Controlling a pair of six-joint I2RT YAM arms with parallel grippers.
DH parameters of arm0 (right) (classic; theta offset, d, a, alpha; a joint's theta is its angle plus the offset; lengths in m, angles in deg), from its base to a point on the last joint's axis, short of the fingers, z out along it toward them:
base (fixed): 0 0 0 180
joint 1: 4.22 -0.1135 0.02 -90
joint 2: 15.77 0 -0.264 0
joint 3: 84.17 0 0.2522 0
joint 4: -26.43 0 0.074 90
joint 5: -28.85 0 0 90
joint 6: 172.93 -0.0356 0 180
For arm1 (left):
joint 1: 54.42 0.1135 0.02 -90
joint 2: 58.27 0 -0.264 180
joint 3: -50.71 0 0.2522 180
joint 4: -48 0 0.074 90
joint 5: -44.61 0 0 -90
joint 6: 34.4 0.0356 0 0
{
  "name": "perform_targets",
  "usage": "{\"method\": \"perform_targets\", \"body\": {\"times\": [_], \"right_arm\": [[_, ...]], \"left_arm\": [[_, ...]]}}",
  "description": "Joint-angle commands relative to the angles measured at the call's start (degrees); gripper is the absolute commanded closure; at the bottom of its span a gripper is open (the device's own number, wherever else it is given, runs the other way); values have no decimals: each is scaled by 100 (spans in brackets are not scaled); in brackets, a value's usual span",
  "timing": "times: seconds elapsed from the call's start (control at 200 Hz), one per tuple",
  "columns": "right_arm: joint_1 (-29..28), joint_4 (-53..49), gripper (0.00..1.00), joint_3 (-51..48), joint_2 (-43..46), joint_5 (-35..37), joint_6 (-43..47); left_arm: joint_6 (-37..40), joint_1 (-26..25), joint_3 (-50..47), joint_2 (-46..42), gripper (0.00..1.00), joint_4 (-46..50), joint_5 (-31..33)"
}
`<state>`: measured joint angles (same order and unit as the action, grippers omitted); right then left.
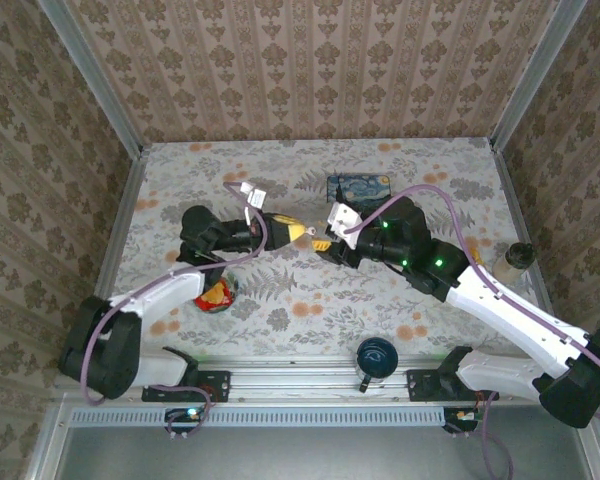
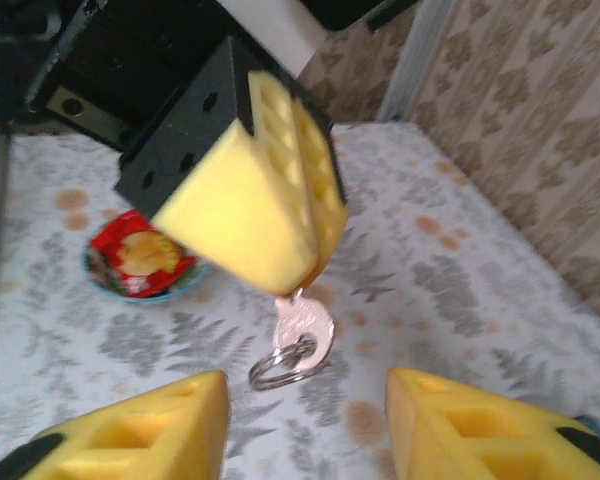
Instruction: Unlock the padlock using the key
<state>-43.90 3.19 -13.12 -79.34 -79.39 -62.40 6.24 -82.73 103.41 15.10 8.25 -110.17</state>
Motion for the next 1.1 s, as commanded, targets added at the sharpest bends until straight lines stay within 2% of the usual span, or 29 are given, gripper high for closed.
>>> {"method": "perform_targets", "body": {"times": [0.0,0.055,0.095,0.185,0.26,0.35,0.445,0.71,0.99,1.095], "right_arm": [[308,-579,50,269,174,-1092,-571],[467,-639,50,307,193,-1570,-805],[572,-660,50,333,200,-1947,-965],[721,-637,50,396,179,-2595,-1226],[777,-606,51,469,178,-3068,-1361],[786,-472,52,484,221,-3283,-1502],[786,-336,53,483,257,-3314,-1637],[752,58,63,545,-120,-3449,-2169],[734,87,66,708,-570,-3662,-2321],[734,150,71,732,-704,-3789,-2369]], "left_arm": [[2534,-12,710,-809,100,3441,-63],[4007,-149,1169,-1091,100,5404,366],[4854,-282,1455,-1209,100,6438,706],[5756,-436,1779,-1346,100,7423,925],[5970,-462,1868,-1394,100,7606,912],[6125,-523,1915,-1421,100,7672,922],[6210,-585,1950,-1421,100,7681,978],[6305,-631,2135,-1301,100,7725,1036],[6283,-640,2144,-1254,100,7578,1037],[6233,-637,2118,-1254,100,7510,1041]]}}
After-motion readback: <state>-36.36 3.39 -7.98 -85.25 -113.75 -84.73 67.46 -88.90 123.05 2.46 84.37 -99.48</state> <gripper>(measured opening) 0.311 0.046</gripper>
